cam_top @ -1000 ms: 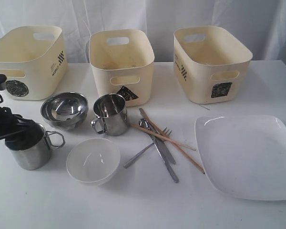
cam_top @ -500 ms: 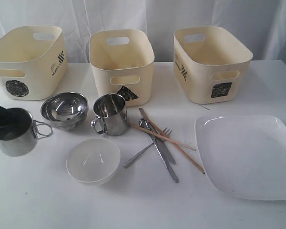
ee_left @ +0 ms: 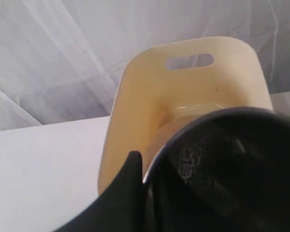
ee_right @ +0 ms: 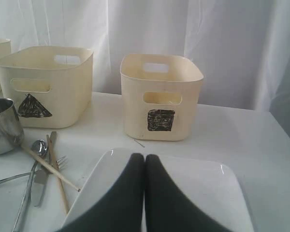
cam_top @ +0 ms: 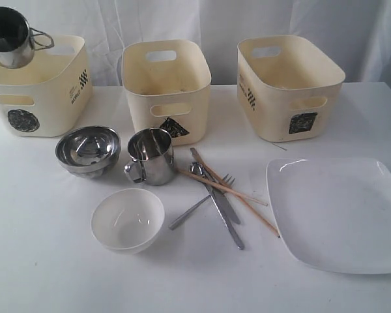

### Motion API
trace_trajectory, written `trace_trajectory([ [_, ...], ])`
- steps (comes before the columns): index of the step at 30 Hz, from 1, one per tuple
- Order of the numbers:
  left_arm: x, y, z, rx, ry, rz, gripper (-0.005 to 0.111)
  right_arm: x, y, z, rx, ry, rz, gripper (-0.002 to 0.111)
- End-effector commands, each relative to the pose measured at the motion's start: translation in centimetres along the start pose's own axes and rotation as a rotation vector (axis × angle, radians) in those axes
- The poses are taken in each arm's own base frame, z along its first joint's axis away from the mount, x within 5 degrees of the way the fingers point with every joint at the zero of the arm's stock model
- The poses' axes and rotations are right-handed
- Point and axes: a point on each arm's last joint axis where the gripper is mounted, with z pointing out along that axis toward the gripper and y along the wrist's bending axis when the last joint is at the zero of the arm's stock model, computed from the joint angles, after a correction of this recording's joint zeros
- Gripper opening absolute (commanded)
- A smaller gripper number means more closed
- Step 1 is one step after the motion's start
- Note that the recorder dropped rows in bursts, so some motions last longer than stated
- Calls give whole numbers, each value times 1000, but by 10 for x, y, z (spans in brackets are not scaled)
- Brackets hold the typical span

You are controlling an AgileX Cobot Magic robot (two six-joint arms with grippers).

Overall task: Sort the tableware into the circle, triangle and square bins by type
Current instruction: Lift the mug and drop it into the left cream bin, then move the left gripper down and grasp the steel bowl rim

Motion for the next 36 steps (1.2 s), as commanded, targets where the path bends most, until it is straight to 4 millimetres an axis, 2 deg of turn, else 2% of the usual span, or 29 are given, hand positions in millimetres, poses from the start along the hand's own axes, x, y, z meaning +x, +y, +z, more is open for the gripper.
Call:
trace_trajectory([
  [1, -3, -2, 36, 22, -83, -18, 11, 0, -1, 0, 10, -10, -2, 0],
  [3, 3, -6, 47, 30, -73, -44, 25, 0, -1, 0, 10, -10, -2, 0],
  [4, 6, -7, 51, 36, -69, -74, 36, 0, -1, 0, 10, -10, -2, 0],
  [6, 2, -6, 47, 33, -75, -94, 46, 0, -1, 0, 10, -10, -2, 0],
  [8, -11, -4, 27, 24, -91, -105, 47, 0, -1, 0, 10, -10, -2, 0],
  [9, -25, -4, 6, 21, -114, -109, 47, 0, -1, 0, 10, -10, -2, 0],
  [10, -31, -4, -6, 22, -126, -109, 47, 0, -1, 0, 10, -10, -2, 0],
  [11, -39, -9, -30, 34, -149, -105, 47, 0, -1, 0, 10, -10, -2, 0],
  [12, -40, -11, -45, 37, -142, -102, 47, 0, -1, 0, 10, -10, -2, 0],
  [13, -37, -19, -70, 48, -101, -95, 47, 0, -1, 0, 10, -10, -2, 0],
  [15, -26, -30, -97, 68, -30, -81, 47, 0, -1, 0, 10, -10, -2, 0],
  [18, -1, -53, -124, 147, 58, -88, 47, 0, -1, 0, 10, -10, -2, 0],
  [19, 7, -59, -128, 172, 80, -102, 47, 0, -1, 0, 10, -10, -2, 0],
  [22, 35, -74, -126, 212, 176, -172, 48, 0, -1, 0, 10, -10, -2, 0],
  [27, 73, -90, -106, 240, 261, -169, 64, 0, -1, 0, 10, -10, -2, 0],
  [31, 87, -100, -87, 257, 282, -159, 76, 0, -1, 0, 10, -10, -2, 0],
  [36, 104, -103, -61, 244, 333, -160, 78, 0, -1, 0, 10, -10, -2, 0],
])
